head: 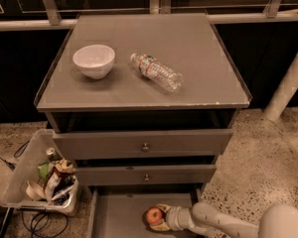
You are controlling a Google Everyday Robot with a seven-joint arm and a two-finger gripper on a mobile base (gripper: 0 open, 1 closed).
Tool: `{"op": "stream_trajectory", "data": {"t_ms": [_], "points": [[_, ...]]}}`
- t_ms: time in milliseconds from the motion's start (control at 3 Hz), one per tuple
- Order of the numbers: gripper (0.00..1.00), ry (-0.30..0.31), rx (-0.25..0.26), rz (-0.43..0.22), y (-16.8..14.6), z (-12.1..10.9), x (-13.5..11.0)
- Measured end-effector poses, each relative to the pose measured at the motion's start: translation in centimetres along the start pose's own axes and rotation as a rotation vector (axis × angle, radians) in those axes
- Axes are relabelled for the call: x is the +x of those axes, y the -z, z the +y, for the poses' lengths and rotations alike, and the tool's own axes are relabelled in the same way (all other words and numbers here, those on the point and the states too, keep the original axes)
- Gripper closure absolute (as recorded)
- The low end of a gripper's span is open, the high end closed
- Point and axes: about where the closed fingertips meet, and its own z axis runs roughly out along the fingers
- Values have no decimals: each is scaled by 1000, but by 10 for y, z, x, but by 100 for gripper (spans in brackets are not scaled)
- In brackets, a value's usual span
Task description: Pick apple from bottom drawer and place on counter
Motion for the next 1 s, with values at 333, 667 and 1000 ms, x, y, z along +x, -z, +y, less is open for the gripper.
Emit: {"op": "stream_trajectory", "data": {"t_ms": [333, 667, 1000], "points": [[100, 8, -21, -27, 30, -6, -22], [100, 23, -31, -61, 66, -8, -46], [100, 53, -31, -87, 104, -10, -75]]}}
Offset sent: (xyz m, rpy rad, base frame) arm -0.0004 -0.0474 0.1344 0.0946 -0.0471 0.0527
